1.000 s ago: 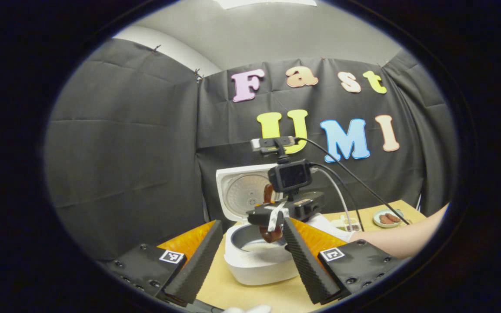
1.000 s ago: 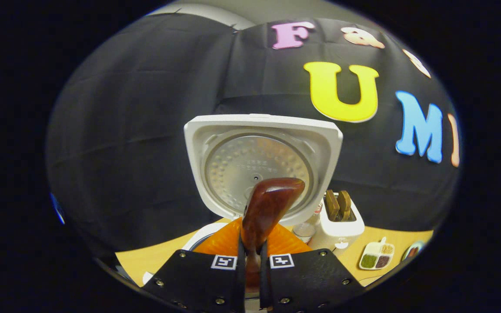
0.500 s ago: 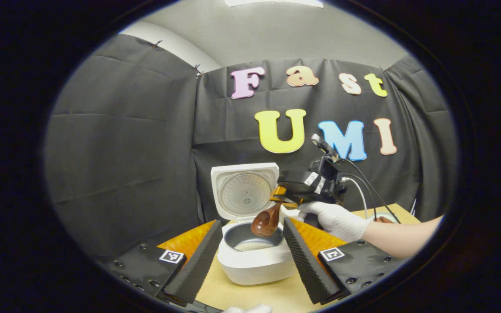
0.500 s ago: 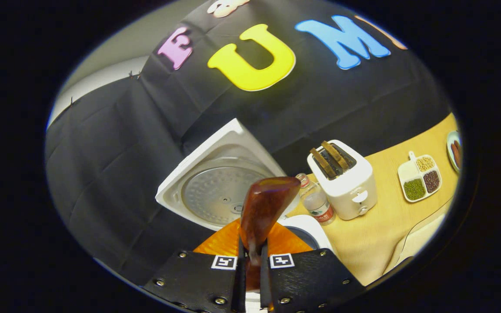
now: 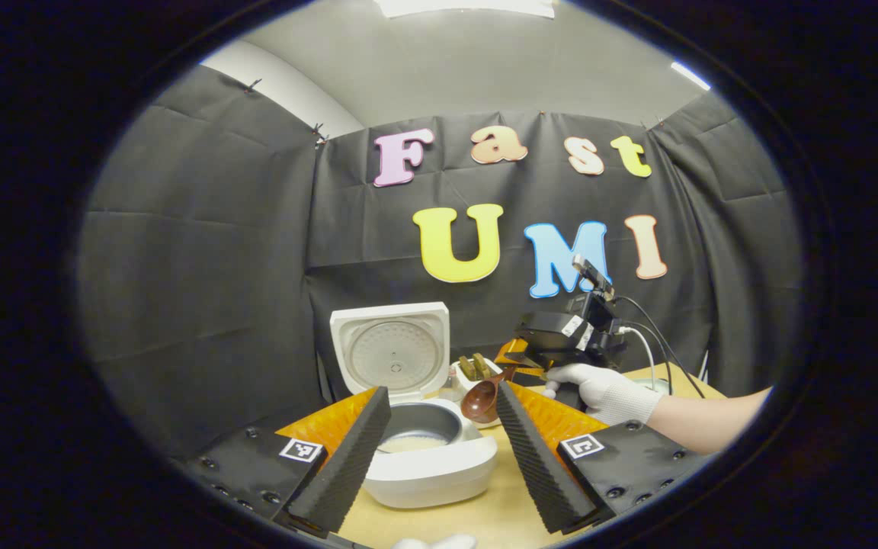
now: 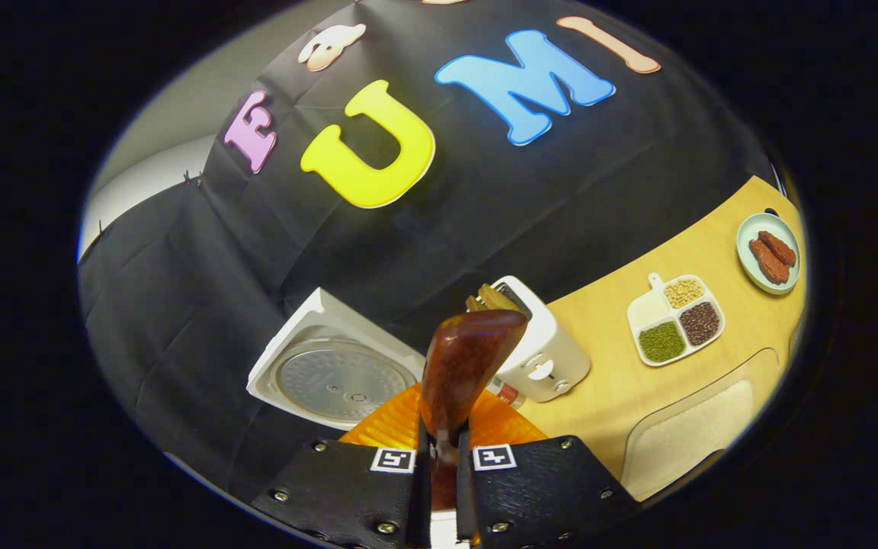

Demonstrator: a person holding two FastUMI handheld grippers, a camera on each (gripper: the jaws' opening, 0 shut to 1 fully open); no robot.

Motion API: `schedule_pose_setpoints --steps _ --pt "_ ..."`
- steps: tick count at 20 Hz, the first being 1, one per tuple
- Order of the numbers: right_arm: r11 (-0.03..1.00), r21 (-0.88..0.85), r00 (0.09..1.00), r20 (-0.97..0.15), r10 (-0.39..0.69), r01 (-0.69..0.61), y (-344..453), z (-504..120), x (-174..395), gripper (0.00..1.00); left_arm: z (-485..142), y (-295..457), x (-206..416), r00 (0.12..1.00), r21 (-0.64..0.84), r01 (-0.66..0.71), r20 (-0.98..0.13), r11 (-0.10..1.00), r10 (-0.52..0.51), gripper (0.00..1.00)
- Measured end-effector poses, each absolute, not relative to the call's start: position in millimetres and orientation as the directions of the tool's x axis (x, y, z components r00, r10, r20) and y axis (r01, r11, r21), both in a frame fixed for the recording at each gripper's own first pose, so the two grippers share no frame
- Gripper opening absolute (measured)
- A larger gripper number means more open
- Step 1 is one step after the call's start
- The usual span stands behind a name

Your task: Close the left gripper, press the button to open the rice cooker; take a wooden spoon from the chopstick holder with the right hand, scoop a spoonful of rice and pour it into the rice cooker, then put the wooden spoon back into the chopstick holder.

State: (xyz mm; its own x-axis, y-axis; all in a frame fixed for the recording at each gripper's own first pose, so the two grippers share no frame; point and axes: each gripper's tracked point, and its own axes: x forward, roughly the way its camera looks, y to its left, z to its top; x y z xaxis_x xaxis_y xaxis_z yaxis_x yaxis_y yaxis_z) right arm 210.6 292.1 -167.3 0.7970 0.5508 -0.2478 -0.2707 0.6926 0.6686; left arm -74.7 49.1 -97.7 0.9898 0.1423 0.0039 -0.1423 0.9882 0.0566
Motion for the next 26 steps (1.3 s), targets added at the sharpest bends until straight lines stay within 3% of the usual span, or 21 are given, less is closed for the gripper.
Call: schedule_pose_setpoints --steps 11,19,26 --pt "0.750 0.661 0.912 -0.300 0.279 -0.012 59 -194 215 0.13 -94 -52 -46 1.000 0.083 0.017 0.015 0.996 -0.018 1.00" --pt "0.787 0.600 0.935 -0.341 0.093 0.140 -100 -219 190 0.13 -87 -130 -32 0.995 0.094 0.101 0.008 0.990 -0.102 1.00" --pt "0.794 0.569 0.916 -0.399 0.037 0.216 -152 -261 183 0.13 -85 -159 -35 0.995 0.116 0.104 -0.011 0.988 -0.103 0.97"
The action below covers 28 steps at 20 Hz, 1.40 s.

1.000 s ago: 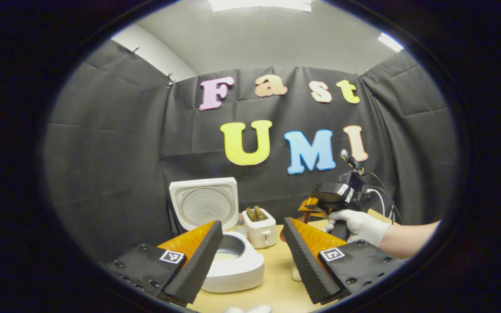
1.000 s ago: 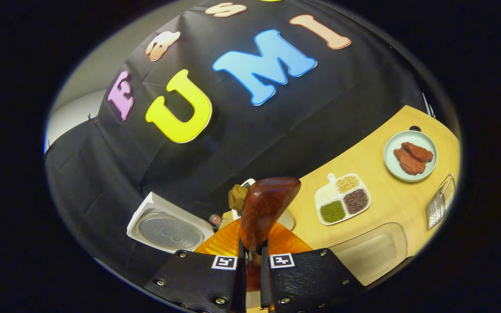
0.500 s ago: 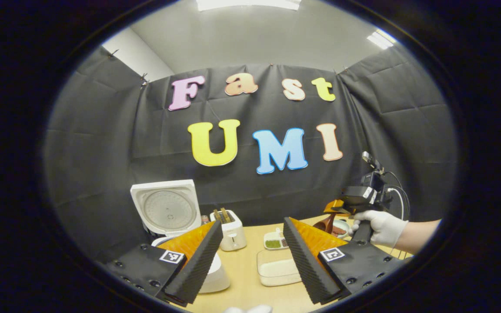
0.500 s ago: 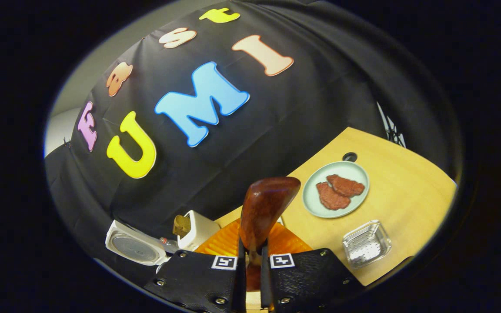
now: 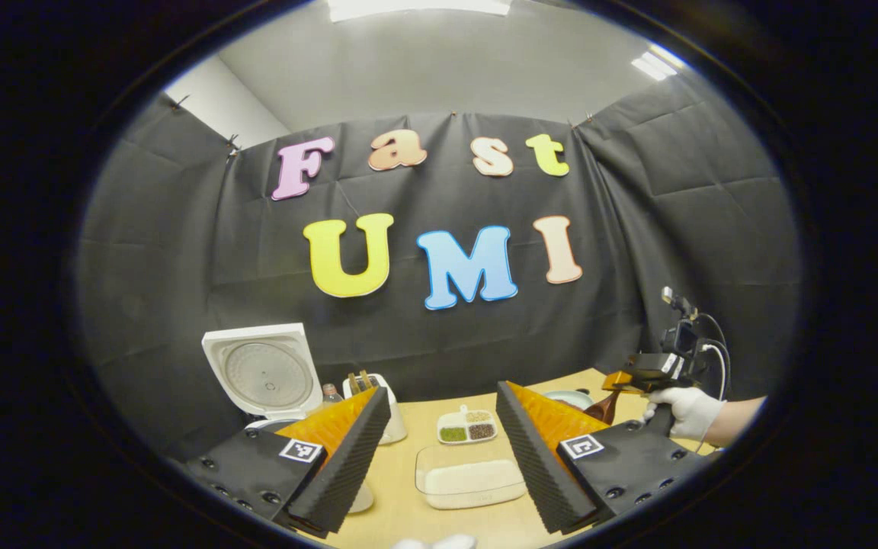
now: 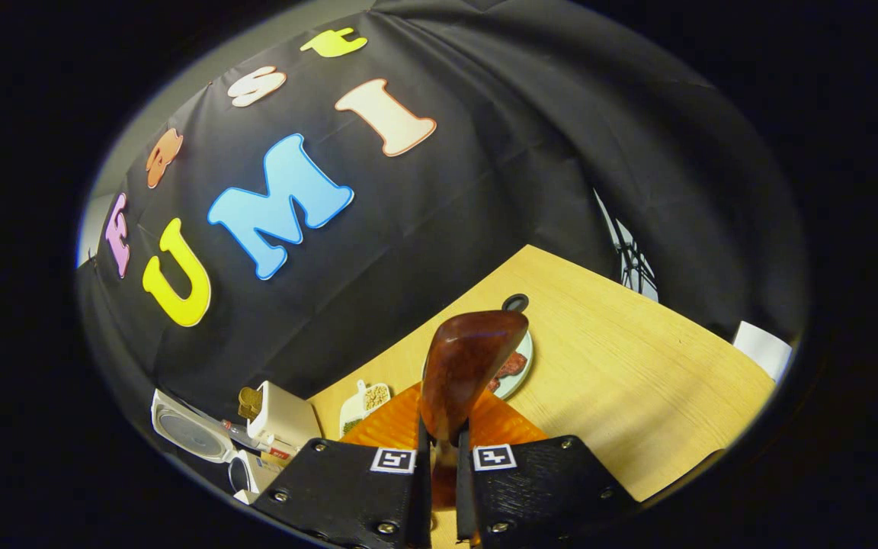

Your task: Close the left gripper, press the button to open the rice cooker; take a wooden spoon from the chopstick holder with the right hand, scoop a spoonful of rice and pour it into the rice cooker, then put the wooden spoon back into the chopstick holder.

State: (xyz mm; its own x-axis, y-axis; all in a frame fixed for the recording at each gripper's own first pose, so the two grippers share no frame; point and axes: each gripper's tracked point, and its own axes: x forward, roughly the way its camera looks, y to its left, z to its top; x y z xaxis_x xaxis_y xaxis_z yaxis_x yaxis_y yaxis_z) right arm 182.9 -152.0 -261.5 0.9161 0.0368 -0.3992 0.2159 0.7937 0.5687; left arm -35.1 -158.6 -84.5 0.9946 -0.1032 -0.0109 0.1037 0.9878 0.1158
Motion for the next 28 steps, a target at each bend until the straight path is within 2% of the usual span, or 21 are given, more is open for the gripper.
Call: schedule_pose_setpoints --steps 2,5,9,13,20,21,22,25,28 --pt "0.806 0.550 0.910 -0.413 0.035 0.219 -152 -273 185 0.13 -84 -162 -33 0.995 0.130 0.098 -0.014 0.987 -0.097 0.95" --pt "0.825 0.517 0.896 -0.444 0.028 0.230 -153 -294 187 0.13 -84 -168 -34 0.995 0.143 0.096 -0.019 0.985 -0.094 0.99" --pt "0.845 0.481 0.884 -0.467 0.023 0.233 -148 -316 189 0.13 -88 -171 -32 0.995 0.149 0.095 -0.029 0.984 -0.092 0.99" --pt "0.854 0.458 0.855 -0.517 0.028 0.249 -143 -343 182 0.13 -91 -168 -31 0.996 0.156 0.088 -0.036 0.984 -0.083 0.96" --pt "0.837 0.480 0.852 -0.523 0.031 0.264 -147 -344 180 0.16 -93 -163 -34 0.996 0.148 0.086 -0.037 0.985 -0.081 0.99" --pt "0.837 0.477 0.847 -0.530 0.029 0.270 -148 -347 181 0.23 -91 -162 -34 0.996 0.149 0.087 -0.034 0.985 -0.083 0.99" --pt "0.837 0.475 0.846 -0.533 0.026 0.273 -150 -343 179 0.34 -90 -161 -34 0.996 0.149 0.087 -0.030 0.985 -0.083 0.99" --pt "0.866 0.411 0.854 -0.519 -0.034 0.285 -164 -327 170 0.98 -86 -155 -36 0.996 0.148 0.089 -0.020 0.985 -0.087 0.99" --pt "0.915 0.301 0.885 -0.452 -0.111 0.268 -176 -283 159 0.98 -80 -142 -34 0.996 0.149 0.086 -0.002 0.985 -0.086 0.99"
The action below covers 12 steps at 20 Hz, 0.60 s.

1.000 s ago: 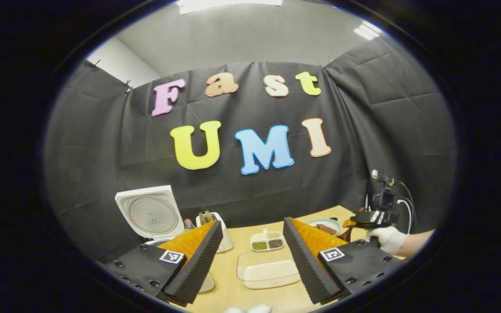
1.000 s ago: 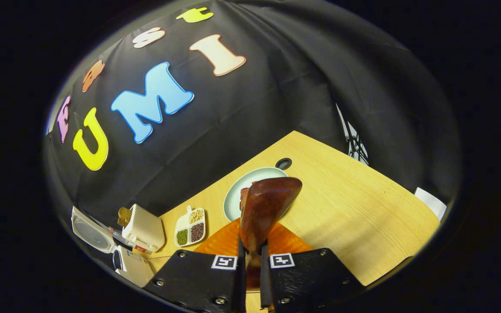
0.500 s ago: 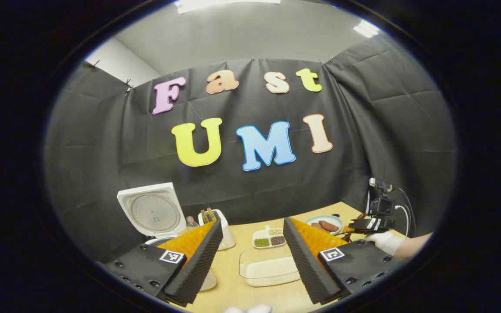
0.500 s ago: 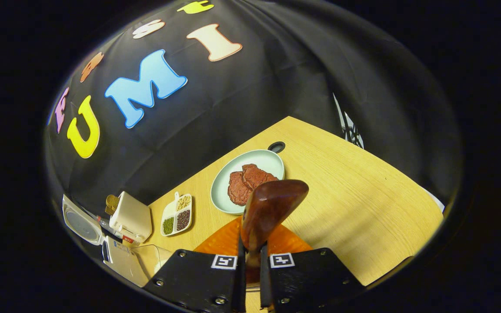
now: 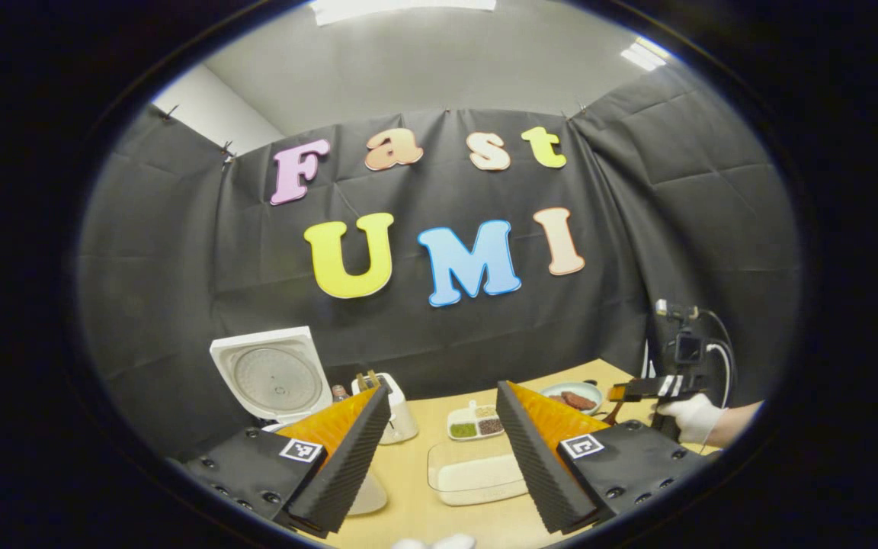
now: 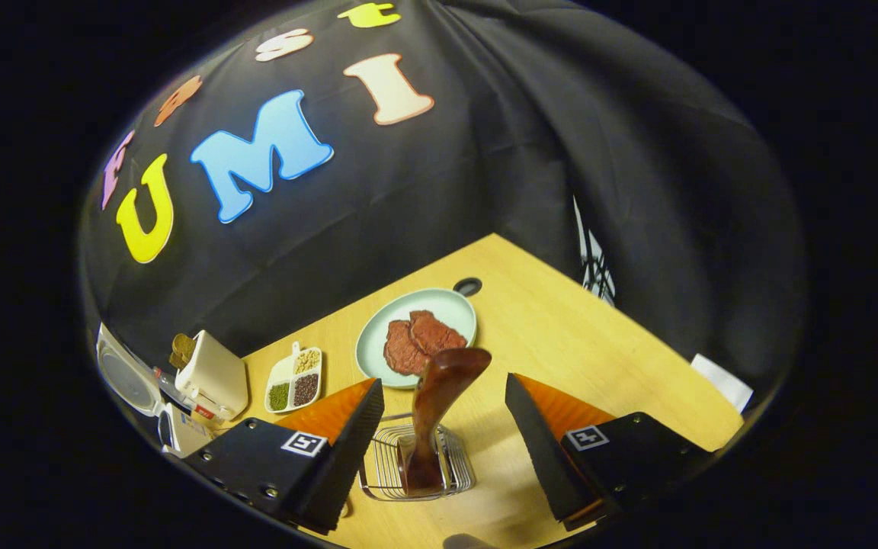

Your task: Close the left gripper, press the button to open the rice cooker; take a wooden spoon from the chopstick holder with the right hand, scoop a spoonful of rice and pour it into the rice cooker, then put the wooden spoon back into the chopstick holder.

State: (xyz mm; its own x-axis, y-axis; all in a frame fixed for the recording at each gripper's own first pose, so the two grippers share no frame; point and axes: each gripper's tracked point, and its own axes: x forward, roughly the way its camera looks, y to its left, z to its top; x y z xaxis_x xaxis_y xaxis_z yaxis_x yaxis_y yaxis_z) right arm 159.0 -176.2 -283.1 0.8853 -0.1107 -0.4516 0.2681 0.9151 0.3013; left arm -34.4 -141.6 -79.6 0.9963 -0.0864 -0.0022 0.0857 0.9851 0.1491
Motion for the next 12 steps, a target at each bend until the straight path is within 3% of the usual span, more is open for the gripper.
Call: schedule_pose_setpoints --steps 4,12 --pt "0.968 0.150 0.937 -0.318 -0.145 0.201 -171 -212 135 0.98 -68 -115 -25 0.997 0.132 0.073 0.020 0.989 -0.076 0.99" --pt "0.997 0.019 0.994 -0.075 -0.076 0.078 -82 -88 60 0.98 -34 -49 11 0.996 0.121 0.033 0.080 0.992 -0.043 0.98"
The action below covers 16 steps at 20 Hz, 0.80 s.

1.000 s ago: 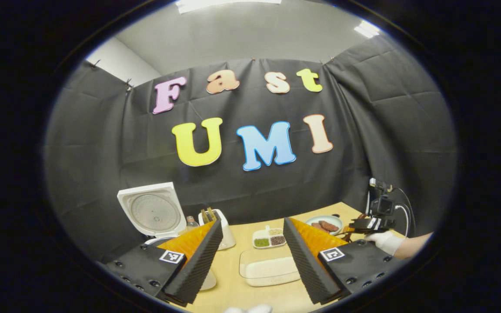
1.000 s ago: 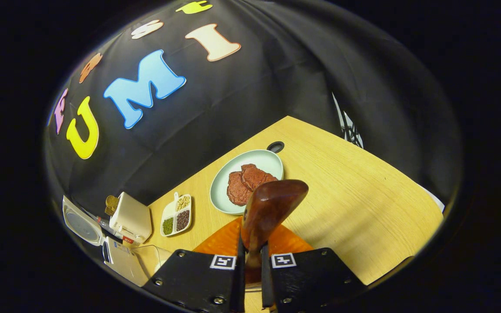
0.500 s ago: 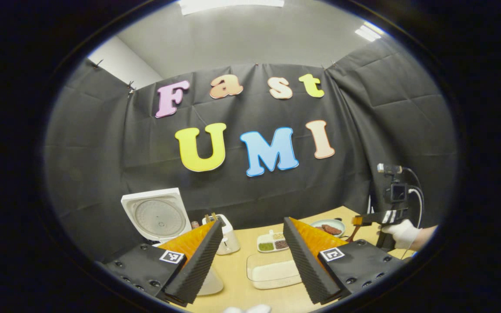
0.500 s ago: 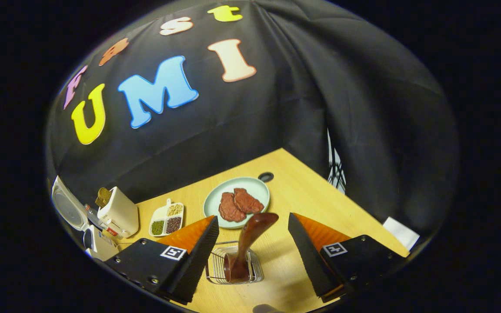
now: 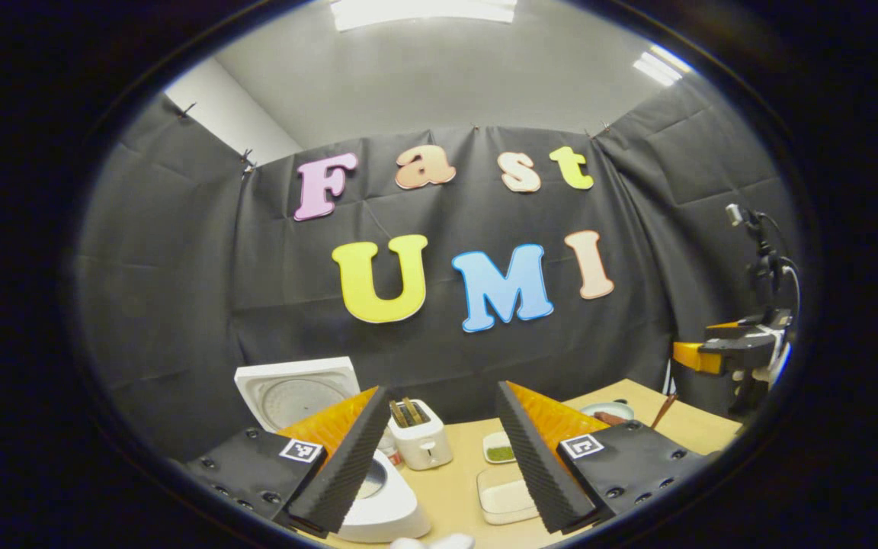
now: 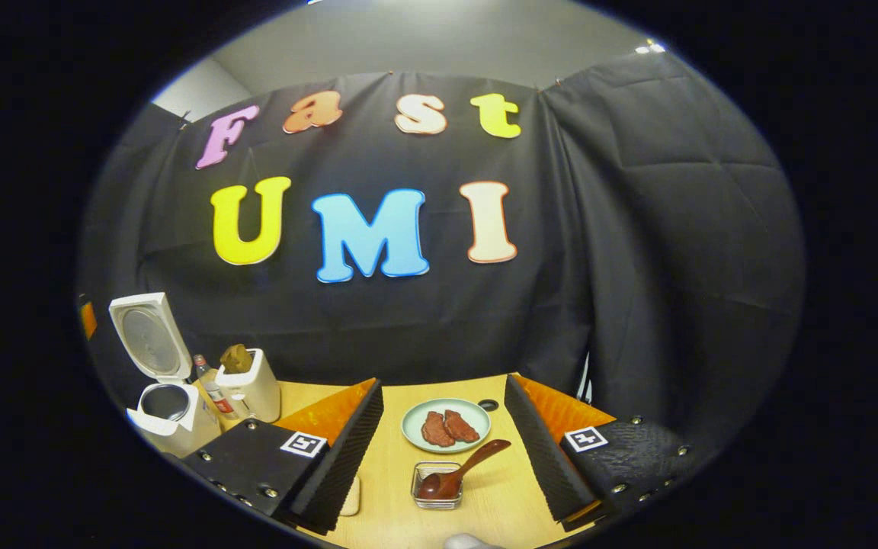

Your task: Close the left gripper, press the button to open the rice cooker; take a wooden spoon from the chopstick holder with the right hand, scoop a spoonful of rice and pour it into the rice cooker, then put the wooden spoon back into the chopstick holder.

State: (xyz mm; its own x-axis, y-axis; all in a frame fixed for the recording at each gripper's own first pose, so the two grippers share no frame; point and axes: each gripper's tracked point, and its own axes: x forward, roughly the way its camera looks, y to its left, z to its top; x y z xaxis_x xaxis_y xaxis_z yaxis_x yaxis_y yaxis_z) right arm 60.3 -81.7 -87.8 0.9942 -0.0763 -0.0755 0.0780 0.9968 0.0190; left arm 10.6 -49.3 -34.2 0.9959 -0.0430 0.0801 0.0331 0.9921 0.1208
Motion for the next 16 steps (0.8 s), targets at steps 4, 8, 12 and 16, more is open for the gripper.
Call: schedule_pose_setpoints --steps 4,8,12,16 --pt "0.999 -0.042 1.000 -0.007 0.007 -0.007 -19 -77 25 0.98 -35 -12 29 0.997 0.091 0.005 0.073 0.996 -0.012 0.97" --pt "1.000 0.005 0.999 -0.045 0.029 -0.028 7 -90 9 0.98 -32 23 49 0.997 0.079 -0.036 0.070 0.996 0.030 0.98" --pt "0.999 0.046 0.997 -0.077 0.008 -0.004 5 -92 14 0.98 -13 54 71 0.992 0.074 -0.076 0.104 0.994 0.069 0.99" --pt "1.000 0.006 0.995 -0.103 -0.008 0.008 4 -98 28 0.98 23 93 112 0.981 0.069 -0.128 0.154 0.989 0.116 0.99"
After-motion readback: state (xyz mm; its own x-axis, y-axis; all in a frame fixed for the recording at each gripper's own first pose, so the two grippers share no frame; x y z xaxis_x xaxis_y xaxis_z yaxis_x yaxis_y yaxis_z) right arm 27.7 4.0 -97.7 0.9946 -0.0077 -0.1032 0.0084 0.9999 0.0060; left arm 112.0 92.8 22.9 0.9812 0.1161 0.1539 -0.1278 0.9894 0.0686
